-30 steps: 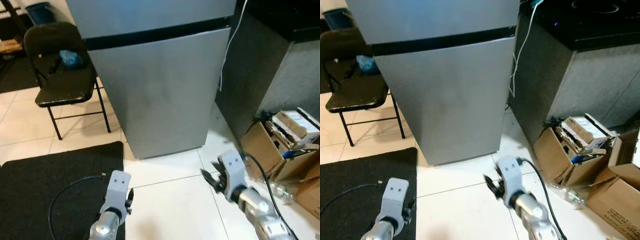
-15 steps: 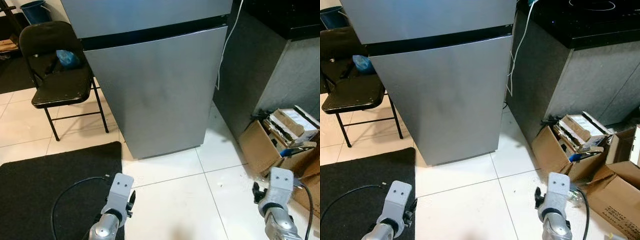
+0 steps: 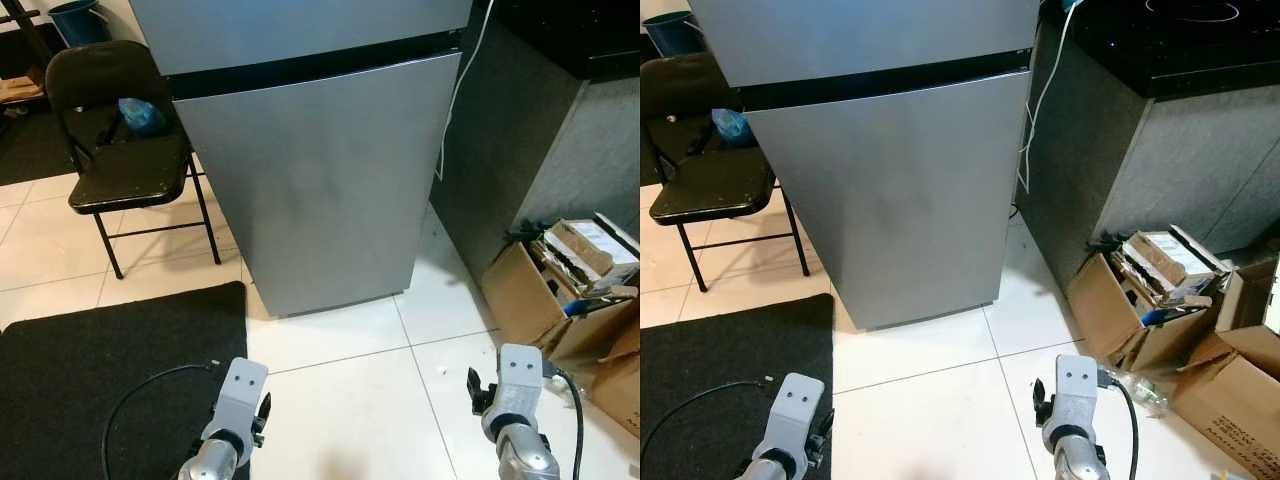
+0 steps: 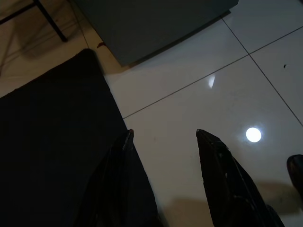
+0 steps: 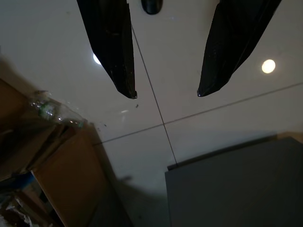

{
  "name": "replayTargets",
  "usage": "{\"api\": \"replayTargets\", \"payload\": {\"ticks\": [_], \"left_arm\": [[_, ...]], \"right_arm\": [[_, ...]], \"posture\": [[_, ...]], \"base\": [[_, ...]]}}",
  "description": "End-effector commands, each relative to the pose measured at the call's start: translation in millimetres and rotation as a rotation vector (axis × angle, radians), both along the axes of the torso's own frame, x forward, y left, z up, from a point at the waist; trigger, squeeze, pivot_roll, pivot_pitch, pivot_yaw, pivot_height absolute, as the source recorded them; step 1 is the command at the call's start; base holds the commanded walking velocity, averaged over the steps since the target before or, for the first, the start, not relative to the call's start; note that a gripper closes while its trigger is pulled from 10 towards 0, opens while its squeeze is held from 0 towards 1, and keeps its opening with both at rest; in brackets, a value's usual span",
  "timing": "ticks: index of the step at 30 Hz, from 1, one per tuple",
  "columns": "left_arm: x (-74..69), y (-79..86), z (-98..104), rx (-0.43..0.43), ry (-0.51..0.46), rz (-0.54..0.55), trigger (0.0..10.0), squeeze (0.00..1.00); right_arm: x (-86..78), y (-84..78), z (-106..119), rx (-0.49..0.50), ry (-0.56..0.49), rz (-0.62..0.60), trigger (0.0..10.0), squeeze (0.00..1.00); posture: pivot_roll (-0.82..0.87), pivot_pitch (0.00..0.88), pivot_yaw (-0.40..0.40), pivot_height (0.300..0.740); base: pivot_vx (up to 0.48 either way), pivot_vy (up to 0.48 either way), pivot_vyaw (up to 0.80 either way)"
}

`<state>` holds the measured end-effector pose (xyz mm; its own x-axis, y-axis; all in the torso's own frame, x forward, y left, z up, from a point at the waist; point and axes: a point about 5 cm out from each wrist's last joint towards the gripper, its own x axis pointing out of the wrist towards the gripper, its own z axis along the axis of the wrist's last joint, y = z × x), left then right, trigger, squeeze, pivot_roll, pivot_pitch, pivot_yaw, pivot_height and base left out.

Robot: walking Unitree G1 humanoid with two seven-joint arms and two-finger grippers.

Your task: Restocking fridge

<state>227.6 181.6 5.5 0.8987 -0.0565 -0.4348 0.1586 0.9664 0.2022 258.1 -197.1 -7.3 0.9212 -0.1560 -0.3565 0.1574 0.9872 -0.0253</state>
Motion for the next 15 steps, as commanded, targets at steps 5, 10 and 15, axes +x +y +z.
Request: {"api": "replayTargets", "payload": {"ticks": [5,10,15], "left_arm": [[-2.6,2.5,-6.3,-0.003,0.027,0.026,10.0,0.0],[-1.8,2.2,-6.6,-0.006,0.023,0.031,10.0,0.0],[-2.5,1.8,-7.8,-0.002,0.028,0.037,10.0,0.0]], "right_arm": [[-3.5,1.1,-5.6,-0.003,0.021,0.001,10.0,0.0],[-1.6,-3.0,-4.2,-0.008,0.016,-0.005,10.0,0.0],[-1.4,-2.7,-4.7,-0.013,0.016,0.0,10.0,0.0]], "posture": [[-0.1,0.146,0.065,0.74],[-0.1,0.144,0.064,0.74],[-0.1,0.139,0.063,0.74]], "base": [[0.0,0.0,0.0],[0.0,0.0,0.0],[0.0,0.0,0.0]]}}
